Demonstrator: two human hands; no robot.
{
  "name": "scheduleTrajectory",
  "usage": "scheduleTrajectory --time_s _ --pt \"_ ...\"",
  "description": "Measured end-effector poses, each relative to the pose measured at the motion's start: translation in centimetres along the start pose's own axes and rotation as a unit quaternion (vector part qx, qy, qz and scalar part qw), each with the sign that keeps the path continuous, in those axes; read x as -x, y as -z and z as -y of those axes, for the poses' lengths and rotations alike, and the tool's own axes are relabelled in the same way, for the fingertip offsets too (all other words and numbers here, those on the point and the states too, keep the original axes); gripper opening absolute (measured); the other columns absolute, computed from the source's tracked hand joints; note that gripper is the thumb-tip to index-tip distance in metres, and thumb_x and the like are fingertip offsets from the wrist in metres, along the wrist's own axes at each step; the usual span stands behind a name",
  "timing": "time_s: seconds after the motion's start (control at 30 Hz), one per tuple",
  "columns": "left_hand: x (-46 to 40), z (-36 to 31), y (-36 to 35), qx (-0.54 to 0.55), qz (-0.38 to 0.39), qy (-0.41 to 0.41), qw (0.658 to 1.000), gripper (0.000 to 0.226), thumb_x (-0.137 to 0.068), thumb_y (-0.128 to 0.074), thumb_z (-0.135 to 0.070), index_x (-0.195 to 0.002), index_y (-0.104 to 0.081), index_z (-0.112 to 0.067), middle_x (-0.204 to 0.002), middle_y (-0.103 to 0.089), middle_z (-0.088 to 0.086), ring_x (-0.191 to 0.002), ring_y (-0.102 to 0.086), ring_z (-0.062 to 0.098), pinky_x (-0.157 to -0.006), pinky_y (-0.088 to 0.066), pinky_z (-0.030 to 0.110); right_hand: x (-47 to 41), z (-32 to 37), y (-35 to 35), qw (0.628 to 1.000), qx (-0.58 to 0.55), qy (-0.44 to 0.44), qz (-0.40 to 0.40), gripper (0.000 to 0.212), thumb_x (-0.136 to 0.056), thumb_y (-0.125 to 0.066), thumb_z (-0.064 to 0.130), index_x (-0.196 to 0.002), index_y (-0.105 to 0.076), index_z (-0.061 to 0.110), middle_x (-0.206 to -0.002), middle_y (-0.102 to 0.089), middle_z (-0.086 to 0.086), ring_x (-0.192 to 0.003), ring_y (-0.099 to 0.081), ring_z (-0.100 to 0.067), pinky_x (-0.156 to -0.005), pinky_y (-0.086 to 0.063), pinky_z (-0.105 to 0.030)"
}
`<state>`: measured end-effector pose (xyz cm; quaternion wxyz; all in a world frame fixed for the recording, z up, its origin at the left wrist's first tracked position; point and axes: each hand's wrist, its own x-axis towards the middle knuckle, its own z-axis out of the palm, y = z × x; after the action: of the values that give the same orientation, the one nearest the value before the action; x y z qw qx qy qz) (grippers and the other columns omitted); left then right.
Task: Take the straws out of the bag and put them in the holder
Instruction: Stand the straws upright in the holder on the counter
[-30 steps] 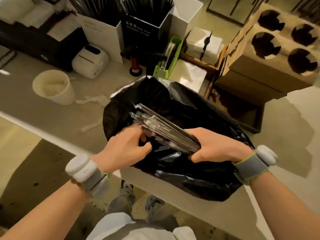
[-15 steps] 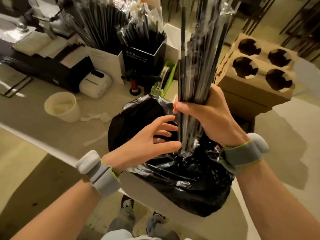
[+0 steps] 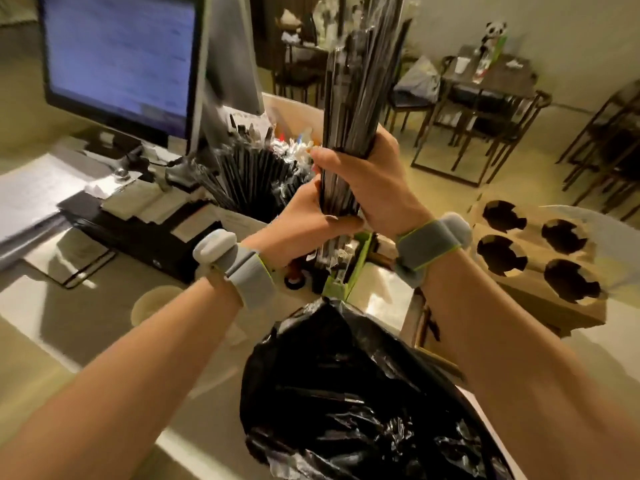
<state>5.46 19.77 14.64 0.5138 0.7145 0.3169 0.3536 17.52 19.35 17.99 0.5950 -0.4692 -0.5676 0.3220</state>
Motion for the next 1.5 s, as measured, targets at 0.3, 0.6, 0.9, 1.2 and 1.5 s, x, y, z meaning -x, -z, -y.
scheduleTrajectory --time_s 0.3,0.6,0.9,1.2,1.5 --pt "-7.9 3.8 4.2 0.006 0.04 -0.06 0.997 0.04 -0.084 -0.063 0.019 -0.121 -0.047 0.017 -0.1 -0.058 0.018 -0.088 -0.062 0.007 -0.079 -0.051 0.021 -7.5 -3.6 -0.2 0.995 0.098 0.02 -0.015 0.026 -0.075 -0.082 0.009 -0.084 -0.059 0.002 -0.075 -0.057 -0.007 -0.071 -0.057 -0.019 -0.068 -0.055 -0.044" --pt "-9.8 10.3 4.5 -0.538 0.102 -0.016 0.837 0.088 -0.077 -0.065 -0.065 -0.142 -0.043 -0.011 -0.134 -0.059 0.009 -0.12 -0.051 0.029 -0.098 -0.048 0.043 -5.5 -13.5 0.4 0.984 0.153 -0.093 -0.027 0.027 -0.072 -0.084 0.031 -0.097 -0.076 0.025 -0.088 -0.077 0.011 -0.087 -0.072 -0.003 -0.077 -0.059 -0.025" --pt "-9.5 9.0 5.7 -0.691 0.088 -0.054 0.715 0.079 -0.065 -0.029 -0.09 -0.083 -0.051 -0.017 -0.085 -0.05 0.005 -0.086 -0.033 0.024 -0.075 -0.026 0.037 -5.2 -13.9 0.2 0.979 0.189 -0.08 -0.006 0.039 -0.071 -0.08 0.046 -0.102 -0.076 0.024 -0.097 -0.077 0.001 -0.092 -0.072 -0.013 -0.084 -0.06 -0.043" --pt "-8.4 8.6 8.2 -0.689 0.149 -0.128 0.698 0.057 -0.09 -0.044 -0.064 -0.105 -0.068 -0.014 -0.109 -0.058 0.002 -0.114 -0.04 0.026 -0.095 -0.029 0.037 -2.6 -14.6 0.3 0.941 0.332 0.018 0.063 0.044 -0.078 -0.081 0.034 -0.111 -0.072 0.008 -0.103 -0.075 -0.012 -0.096 -0.07 -0.026 -0.083 -0.055 -0.045" --pt "-8.7 8.6 9.3 -0.672 0.134 -0.076 0.724 0.081 -0.071 -0.042 -0.085 -0.097 -0.066 -0.012 -0.109 -0.059 0.001 -0.117 -0.038 0.026 -0.1 -0.027 0.039 -2.7 -15.1 1.8 0.851 0.502 -0.037 0.152 0.097 -0.056 -0.078 0.07 -0.134 -0.053 0.018 -0.118 -0.061 -0.013 -0.111 -0.048 -0.032 -0.097 -0.037 -0.042"
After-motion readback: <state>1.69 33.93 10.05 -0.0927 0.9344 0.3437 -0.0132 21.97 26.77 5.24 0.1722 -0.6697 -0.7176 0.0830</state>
